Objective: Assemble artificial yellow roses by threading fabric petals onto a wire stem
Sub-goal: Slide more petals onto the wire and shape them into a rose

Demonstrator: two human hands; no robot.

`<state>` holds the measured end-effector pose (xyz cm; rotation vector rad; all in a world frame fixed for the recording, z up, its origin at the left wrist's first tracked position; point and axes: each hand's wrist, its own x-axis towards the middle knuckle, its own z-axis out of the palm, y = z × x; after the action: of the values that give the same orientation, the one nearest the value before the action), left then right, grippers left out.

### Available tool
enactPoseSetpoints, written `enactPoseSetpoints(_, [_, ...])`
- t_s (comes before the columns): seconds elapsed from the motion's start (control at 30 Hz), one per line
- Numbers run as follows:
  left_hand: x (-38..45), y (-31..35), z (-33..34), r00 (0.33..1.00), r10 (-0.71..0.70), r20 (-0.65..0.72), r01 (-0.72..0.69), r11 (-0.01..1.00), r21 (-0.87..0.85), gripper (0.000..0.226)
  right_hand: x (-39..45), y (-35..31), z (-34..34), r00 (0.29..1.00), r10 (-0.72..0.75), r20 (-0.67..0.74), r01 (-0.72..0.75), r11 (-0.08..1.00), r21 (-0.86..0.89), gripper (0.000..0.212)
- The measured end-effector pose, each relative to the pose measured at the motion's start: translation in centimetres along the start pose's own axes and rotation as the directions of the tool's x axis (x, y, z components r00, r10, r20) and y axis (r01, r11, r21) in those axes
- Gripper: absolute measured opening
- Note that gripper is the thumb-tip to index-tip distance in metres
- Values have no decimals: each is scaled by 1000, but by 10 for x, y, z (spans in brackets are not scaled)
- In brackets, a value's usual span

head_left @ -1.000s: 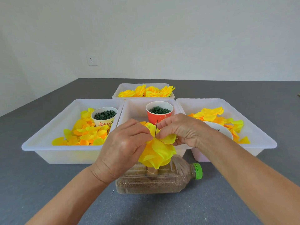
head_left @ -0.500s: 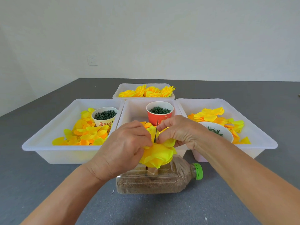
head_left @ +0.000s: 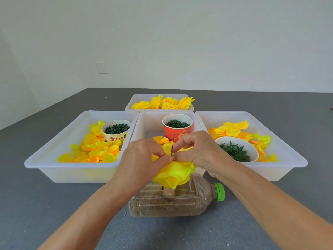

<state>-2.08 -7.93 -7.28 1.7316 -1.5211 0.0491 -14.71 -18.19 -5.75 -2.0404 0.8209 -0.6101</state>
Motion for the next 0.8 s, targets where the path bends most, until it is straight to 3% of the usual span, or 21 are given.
enactPoseSetpoints(0.1, [3, -1, 2, 986, -167, 18, 167, 981, -95, 9, -3, 6, -1, 998, -27, 59, 23, 997, 79, 17])
enactPoseSetpoints(0.23, [3, -3, 2, 975, -210, 66, 218, 965, -149, 7, -3, 14, -7, 990, -45, 136, 12, 971, 238, 19])
enactPoseSetpoints(0.43, [-3, -4, 3, 979, -199, 54, 206, 956, -209, 10, -4, 29, 2, 989, -61, 134, 13, 942, 335, 16])
enactPoseSetpoints(0.6, [-5, -1, 6, 995, -94, 24, 95, 992, -88, 8, -5, 35, 9, 992, -97, 76, 68, 946, 318, 16])
enactPoseSetpoints(0.8, [-2, 1, 6, 996, -60, 68, 60, 998, 11, 14, -6, 35, 12, 988, -120, 95, 86, 948, 306, 11])
